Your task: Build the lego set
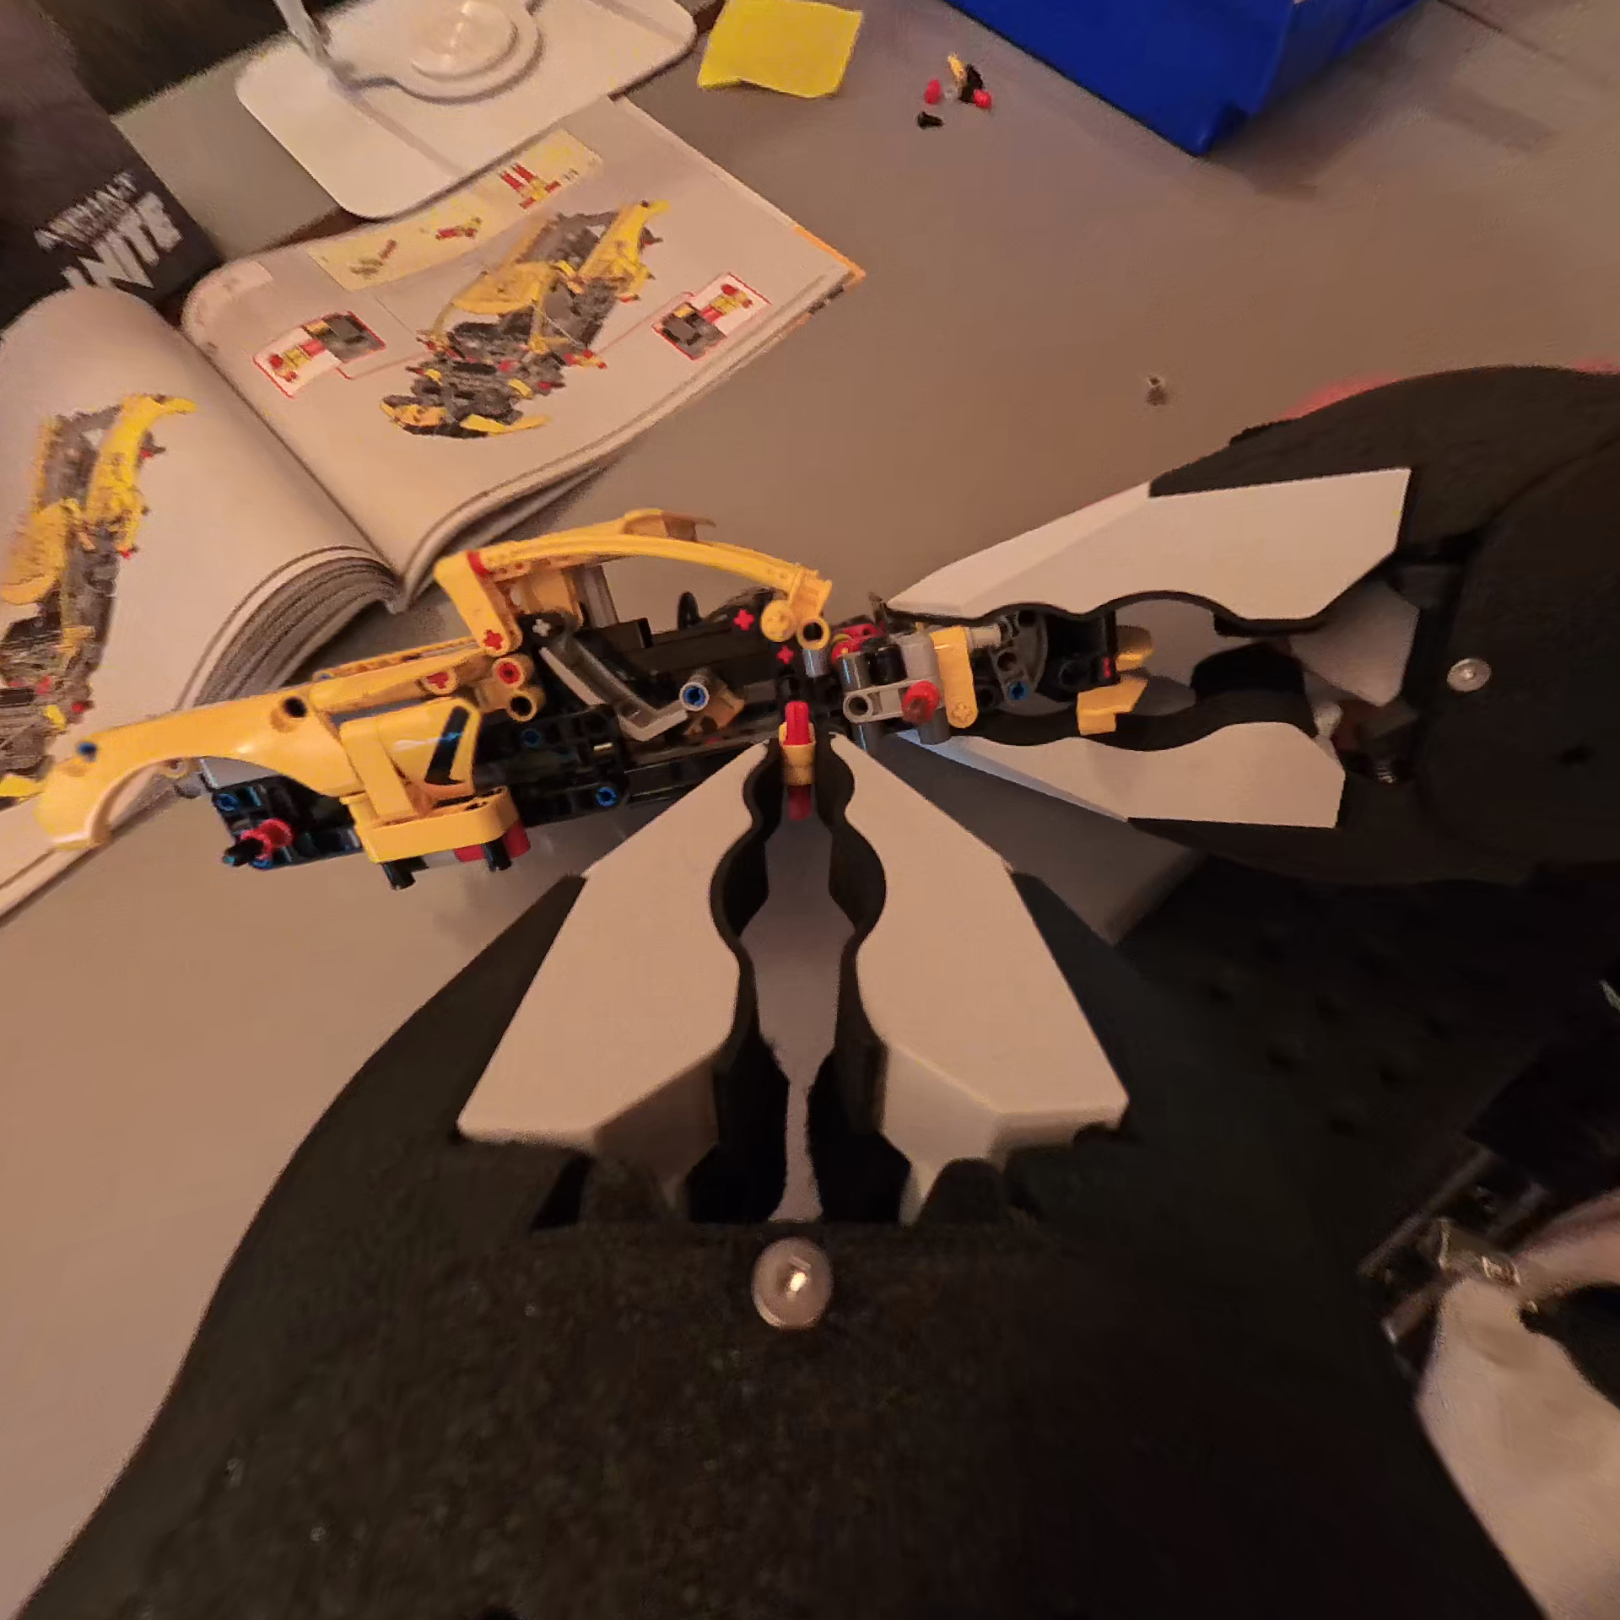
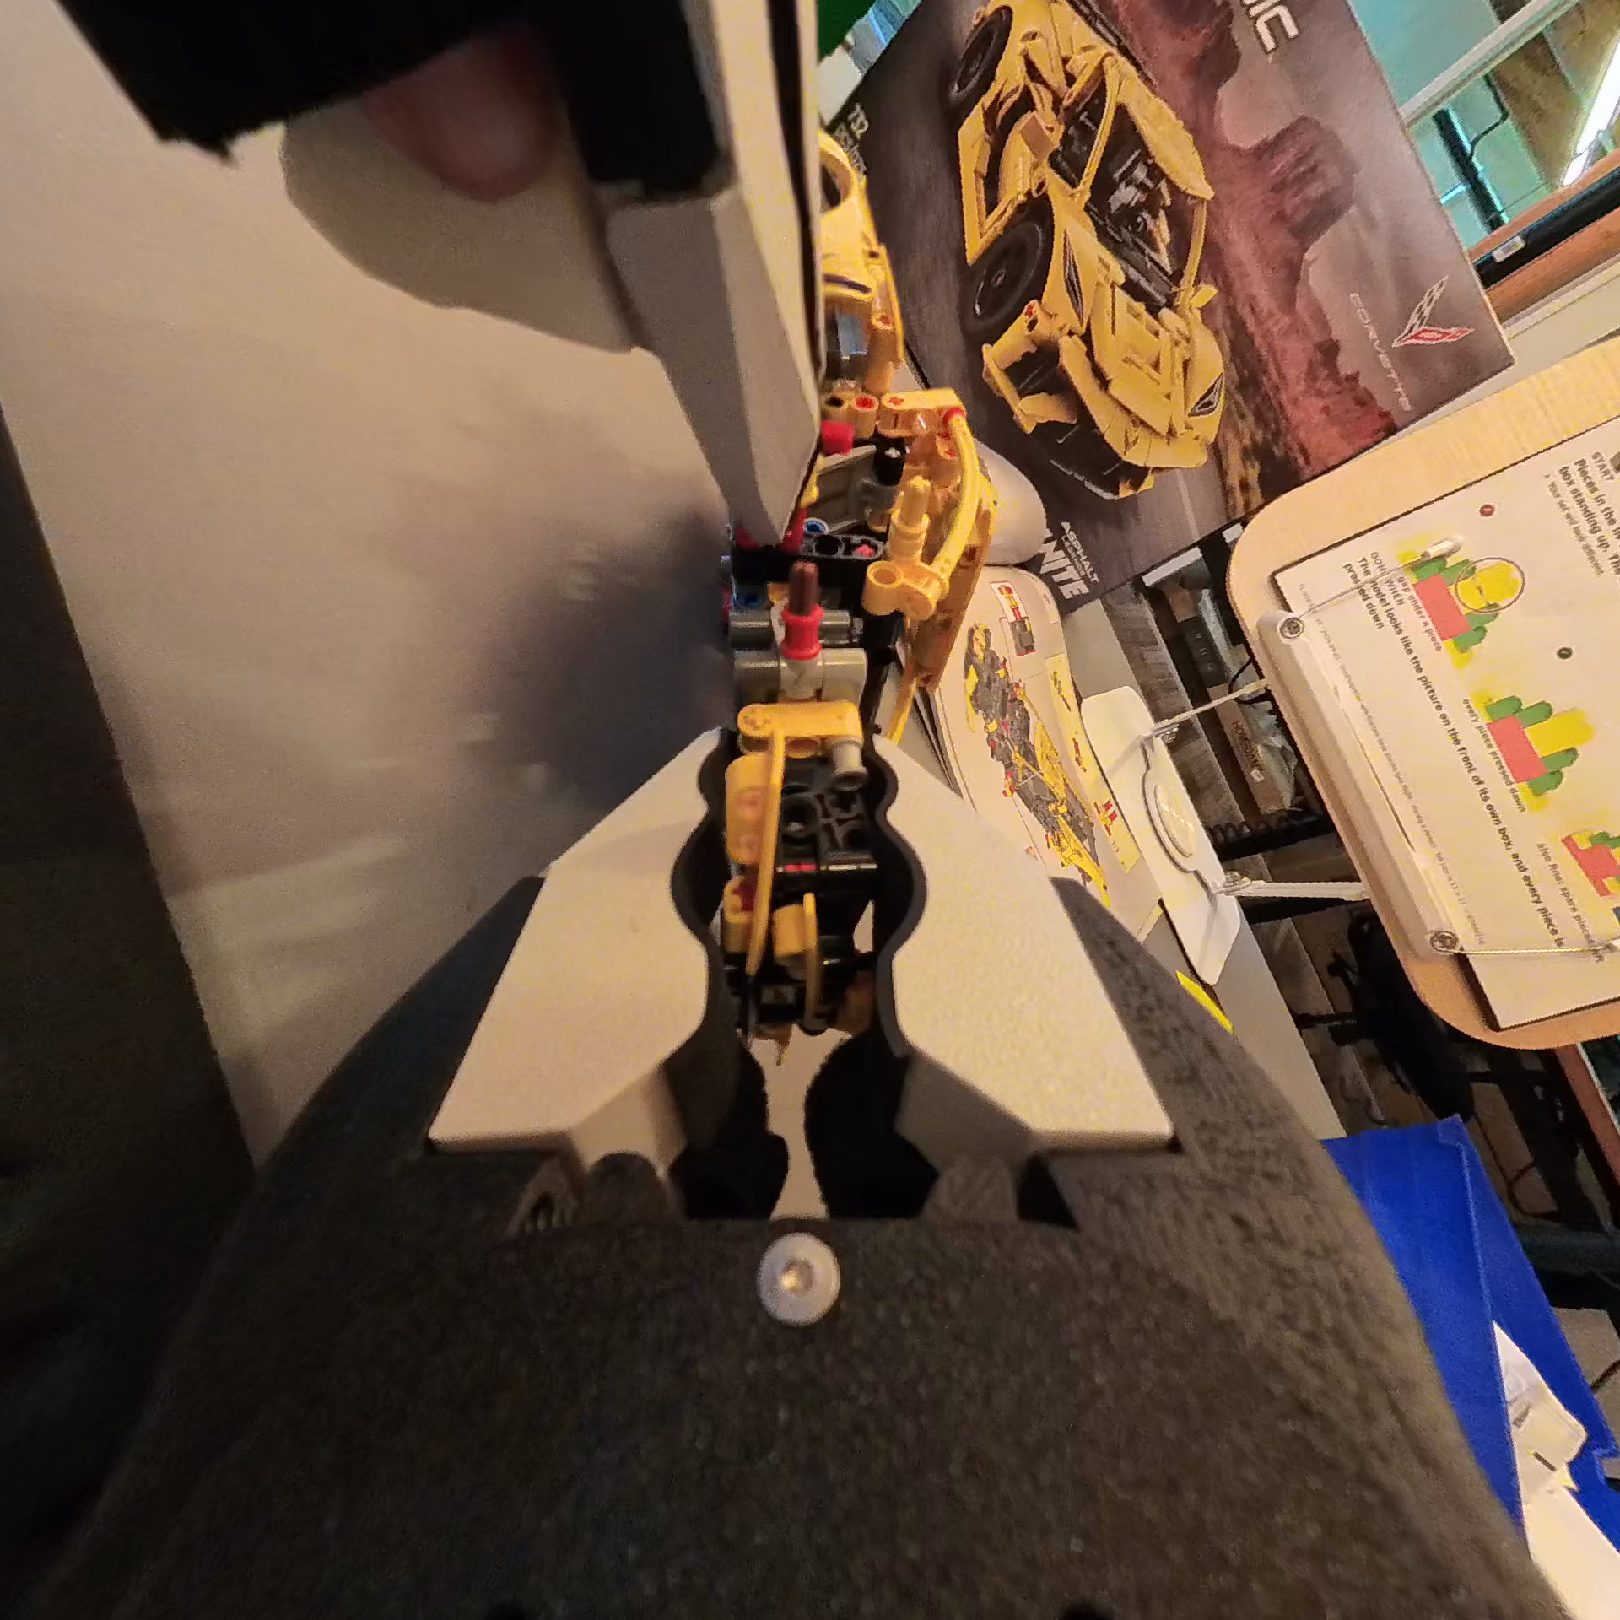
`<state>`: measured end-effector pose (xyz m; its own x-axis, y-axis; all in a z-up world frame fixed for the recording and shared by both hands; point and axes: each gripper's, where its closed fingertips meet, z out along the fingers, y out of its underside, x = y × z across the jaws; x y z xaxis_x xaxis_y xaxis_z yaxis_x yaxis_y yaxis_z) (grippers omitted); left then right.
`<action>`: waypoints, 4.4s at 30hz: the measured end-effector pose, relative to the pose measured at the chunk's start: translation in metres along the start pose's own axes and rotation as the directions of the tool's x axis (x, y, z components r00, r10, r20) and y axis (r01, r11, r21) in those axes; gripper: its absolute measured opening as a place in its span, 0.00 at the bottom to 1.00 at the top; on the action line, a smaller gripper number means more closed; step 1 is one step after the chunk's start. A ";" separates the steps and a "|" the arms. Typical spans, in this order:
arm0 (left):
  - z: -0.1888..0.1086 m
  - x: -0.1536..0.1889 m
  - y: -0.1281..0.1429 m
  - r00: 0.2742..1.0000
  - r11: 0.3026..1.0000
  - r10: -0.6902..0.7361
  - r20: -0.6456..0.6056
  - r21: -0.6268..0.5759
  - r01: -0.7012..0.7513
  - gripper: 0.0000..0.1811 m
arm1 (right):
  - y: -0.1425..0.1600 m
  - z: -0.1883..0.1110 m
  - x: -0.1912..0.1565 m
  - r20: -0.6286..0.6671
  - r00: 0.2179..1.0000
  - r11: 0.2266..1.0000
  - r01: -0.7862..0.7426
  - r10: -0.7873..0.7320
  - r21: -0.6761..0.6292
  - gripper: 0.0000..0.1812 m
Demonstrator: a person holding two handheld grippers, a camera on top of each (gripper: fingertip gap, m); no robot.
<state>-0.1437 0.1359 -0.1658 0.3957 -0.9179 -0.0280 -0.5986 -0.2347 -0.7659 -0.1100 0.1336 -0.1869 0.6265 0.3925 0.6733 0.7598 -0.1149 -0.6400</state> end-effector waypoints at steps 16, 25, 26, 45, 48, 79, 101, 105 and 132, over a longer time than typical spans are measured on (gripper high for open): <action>0.004 -0.002 -0.003 0.992 0.958 -0.123 0.039 0.266 0.109 0.04 | 0.002 0.001 0.002 -0.015 1.000 1.000 0.003 -0.003 -0.011 0.14; 0.000 0.000 -0.001 0.997 0.983 -0.063 -0.032 0.170 0.068 0.04 | -0.003 0.001 -0.002 0.040 0.998 0.999 -0.045 0.043 0.031 0.14; -0.001 0.000 -0.001 0.997 0.983 -0.068 -0.036 0.168 0.073 0.04 | -0.004 0.001 -0.002 0.043 0.998 0.998 -0.044 0.043 0.035 0.14; -0.006 -0.001 0.004 1.000 0.995 0.002 0.027 0.103 -0.005 0.03 | -0.005 0.001 -0.004 0.056 0.997 0.997 -0.061 0.059 0.038 0.14; -0.005 0.000 0.001 0.999 0.993 -0.019 0.038 0.121 0.014 0.03 | -0.004 -0.001 -0.004 0.066 0.994 0.995 -0.090 0.088 0.031 0.14; 0.010 0.005 -0.018 0.987 0.989 0.149 -0.066 0.013 -0.149 0.18 | 0.006 0.003 0.004 0.182 0.918 0.934 -0.357 0.351 0.001 0.14; 0.036 -0.037 -0.025 0.597 0.605 0.740 0.309 0.081 -0.792 0.27 | 0.012 0.014 0.042 0.412 0.671 0.783 -0.579 0.616 -0.228 0.14; 0.032 -0.037 -0.040 0.573 0.574 0.734 0.363 0.118 -0.810 0.27 | 0.010 0.013 0.052 0.390 0.690 0.792 -0.553 0.610 -0.260 0.14; 0.048 -0.034 -0.057 0.415 0.416 0.867 0.275 0.058 -0.907 0.18 | 0.013 0.013 0.064 0.536 0.688 0.870 -0.425 0.489 -0.249 0.15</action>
<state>-0.0898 0.1957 -0.1521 -0.1630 -0.4968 -0.8524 -0.5682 0.7536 -0.3305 -0.0625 0.1687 -0.1572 0.7094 0.7031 -0.0488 0.4378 -0.4939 -0.7513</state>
